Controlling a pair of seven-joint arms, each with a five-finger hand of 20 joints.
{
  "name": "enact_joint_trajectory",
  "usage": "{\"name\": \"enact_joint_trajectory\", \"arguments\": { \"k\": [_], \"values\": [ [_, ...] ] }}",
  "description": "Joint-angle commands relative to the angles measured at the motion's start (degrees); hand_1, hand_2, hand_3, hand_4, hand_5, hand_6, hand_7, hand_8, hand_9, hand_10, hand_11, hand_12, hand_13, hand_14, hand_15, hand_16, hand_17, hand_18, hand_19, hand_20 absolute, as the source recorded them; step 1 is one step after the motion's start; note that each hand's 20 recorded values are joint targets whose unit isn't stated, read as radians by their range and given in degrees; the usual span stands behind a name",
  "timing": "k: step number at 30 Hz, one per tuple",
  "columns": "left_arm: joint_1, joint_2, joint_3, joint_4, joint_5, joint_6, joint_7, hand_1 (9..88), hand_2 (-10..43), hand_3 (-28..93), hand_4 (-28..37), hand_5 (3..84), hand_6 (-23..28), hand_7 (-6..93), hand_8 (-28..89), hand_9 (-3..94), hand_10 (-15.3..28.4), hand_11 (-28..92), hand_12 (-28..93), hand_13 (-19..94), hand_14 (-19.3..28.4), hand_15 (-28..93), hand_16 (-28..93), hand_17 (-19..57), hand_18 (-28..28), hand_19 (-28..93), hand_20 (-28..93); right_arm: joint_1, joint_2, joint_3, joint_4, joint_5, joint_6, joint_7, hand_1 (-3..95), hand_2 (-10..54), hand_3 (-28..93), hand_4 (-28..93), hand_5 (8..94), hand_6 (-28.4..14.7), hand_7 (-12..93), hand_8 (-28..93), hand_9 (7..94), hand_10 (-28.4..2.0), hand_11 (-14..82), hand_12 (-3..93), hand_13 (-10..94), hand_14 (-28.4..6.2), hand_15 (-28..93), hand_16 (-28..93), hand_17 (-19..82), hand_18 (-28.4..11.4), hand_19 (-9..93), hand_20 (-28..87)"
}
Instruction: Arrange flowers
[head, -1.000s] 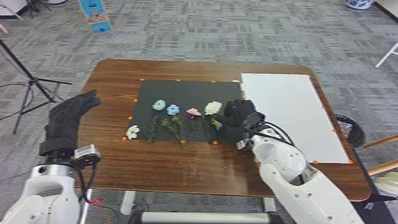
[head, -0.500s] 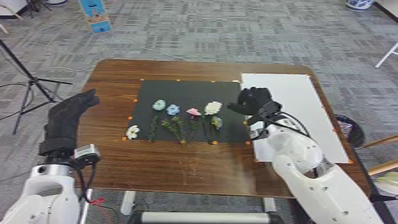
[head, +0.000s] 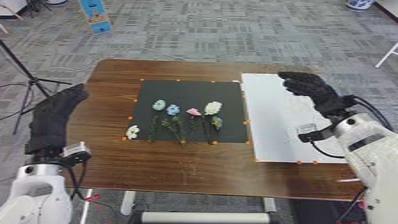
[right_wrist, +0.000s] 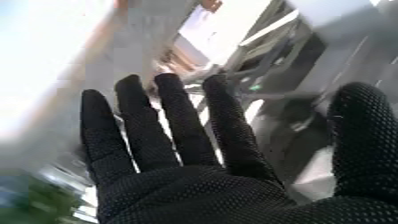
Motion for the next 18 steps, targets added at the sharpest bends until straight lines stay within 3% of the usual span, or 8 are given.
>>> {"name": "enact_joint_trajectory", "arguments": {
  "k": [1, 4, 6, 10, 14, 18],
  "values": [
    [2.0, -1.60, -0.92, -1.74, 1.00, -1.30, 0.39, 16.7, 9.7, 73, -28.3, 49.6, 3.7, 13.0, -8, 49.4, 13.8, 17, 9, 36, 13.0, 10, -3, 11.6, 8.1, 7, 19, -8.9, -13.0, 0.4, 0.5, 42.5, 0.9, -13.4, 7.8, 7.3, 64, -14, 40.2, -2.1, 7, -6, 42.6, -15.5, 4.9, 15.5, 32, -19.2, 7, 25, 14, -20.0, 17, 27],
    [2.1, -1.72, -1.43, -1.88, 1.91, -3.10, -0.19, 17.9, 7.6, 73, -28.3, 49.7, 3.5, 13.2, -8, 49.7, 13.8, 17, 9, 36, 13.3, 11, -2, 9.7, 9.0, 7, 19, -9.2, -16.5, 1.2, 0.1, 43.5, -0.4, -15.1, 7.5, 6.6, 66, -14, 41.8, -2.0, 8, -7, 43.6, -15.2, 5.2, 15.4, 32, -18.8, 8, 24, 15, -19.9, 16, 27],
    [2.5, -1.91, -1.59, -2.01, 2.69, -3.09, -0.23, 18.2, 7.1, 73, -28.3, 49.6, 3.4, 13.3, -8, 49.9, 13.8, 17, 10, 37, 13.5, 11, -2, 9.1, 9.3, 7, 19, -9.3, -17.6, 0.5, 0.1, 42.8, 1.3, -17.6, 7.4, 6.5, 66, -14, 42.2, -1.8, 8, -7, 44.1, -15.1, 5.3, 15.4, 33, -18.5, 8, 24, 16, -19.6, 16, 27],
    [3.3, -2.25, -1.55, -2.26, 2.59, -2.91, -0.71, 18.5, 5.9, 73, -28.3, 49.5, 3.4, 13.5, -8, 50.3, 13.8, 17, 10, 38, 13.6, 11, -2, 8.6, 9.5, 7, 18, -10.0, -18.1, 0.4, -0.4, 42.6, 4.0, -18.5, 7.0, 6.1, 68, -14, 43.3, -1.6, 9, -7, 45.6, -14.8, 5.7, 15.3, 33, -17.2, 9, 24, 17, -18.4, 13, 28],
    [2.6, -2.34, -0.88, -2.10, 2.63, -2.74, -0.67, 18.5, 5.5, 73, -28.3, 49.5, 3.3, 13.6, -8, 50.5, 13.8, 17, 10, 38, 13.6, 11, -2, 7.5, 10.0, 7, 17, -10.3, -17.8, -0.1, -0.9, 41.6, 6.6, -20.0, 7.1, 6.1, 69, -15, 43.5, -1.5, 9, -7, 45.8, -14.7, 5.7, 15.4, 34, -17.1, 9, 24, 17, -18.2, 12, 28],
    [2.3, -2.13, -1.20, -2.45, 2.83, -2.55, -0.01, 18.7, 5.2, 73, -28.3, 49.5, 3.4, 13.6, -8, 50.6, 13.7, 17, 10, 38, 13.6, 11, -2, 8.0, 9.7, 7, 17, -9.6, -17.5, 0.0, -0.8, 38.0, 5.6, -20.9, 7.0, 6.2, 69, -15, 43.5, -1.5, 9, -7, 46.0, -14.6, 5.7, 15.4, 34, -17.0, 9, 24, 17, -18.1, 12, 29]
  ]
}}
